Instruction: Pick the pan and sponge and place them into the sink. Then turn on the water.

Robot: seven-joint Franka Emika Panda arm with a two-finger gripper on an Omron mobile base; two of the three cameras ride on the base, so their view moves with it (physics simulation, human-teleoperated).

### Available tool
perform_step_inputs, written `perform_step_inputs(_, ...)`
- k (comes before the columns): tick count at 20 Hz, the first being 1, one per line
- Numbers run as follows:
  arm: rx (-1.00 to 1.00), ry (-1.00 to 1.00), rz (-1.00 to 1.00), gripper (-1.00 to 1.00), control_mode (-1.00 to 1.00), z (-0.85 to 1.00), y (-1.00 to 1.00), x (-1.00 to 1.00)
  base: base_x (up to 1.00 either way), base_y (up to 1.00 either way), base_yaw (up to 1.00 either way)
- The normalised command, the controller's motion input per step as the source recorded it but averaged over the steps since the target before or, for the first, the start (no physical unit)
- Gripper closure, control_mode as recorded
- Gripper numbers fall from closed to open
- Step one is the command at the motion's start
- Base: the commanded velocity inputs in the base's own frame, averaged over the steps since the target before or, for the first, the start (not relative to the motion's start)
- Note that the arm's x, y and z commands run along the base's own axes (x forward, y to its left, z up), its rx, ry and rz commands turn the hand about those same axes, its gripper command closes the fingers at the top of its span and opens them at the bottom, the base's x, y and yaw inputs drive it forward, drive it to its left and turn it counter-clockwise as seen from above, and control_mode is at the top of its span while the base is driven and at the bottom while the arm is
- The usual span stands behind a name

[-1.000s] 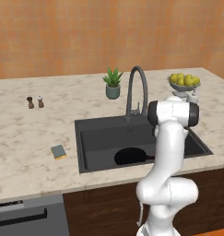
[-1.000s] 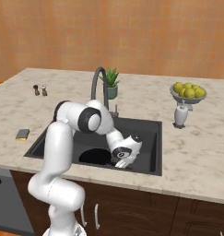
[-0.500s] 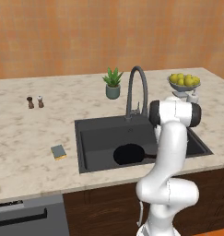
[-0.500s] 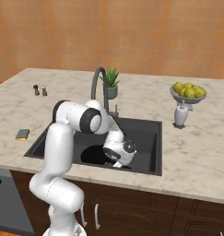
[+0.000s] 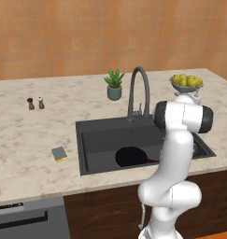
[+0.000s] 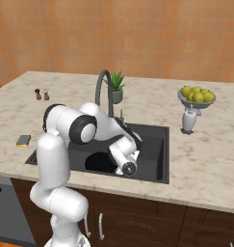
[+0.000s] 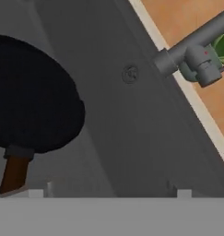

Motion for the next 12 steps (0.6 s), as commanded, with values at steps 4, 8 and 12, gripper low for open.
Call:
perform_step_inputs(4, 0.0, 0.0, 0.18, -1.0, -1.0, 1.0, -0.09, -0.15, 0.0, 0.0, 0.0)
perform_step_inputs(8, 0.0, 0.0, 0.21, -1.0, -1.0, 1.0, -0.25, -0.14, 0.0, 0.0, 0.0)
perform_step_inputs(12, 0.0, 0.0, 0.16, -1.0, -1.0, 1.0, -0.16, -0.06, 0.0, 0.0, 0.0)
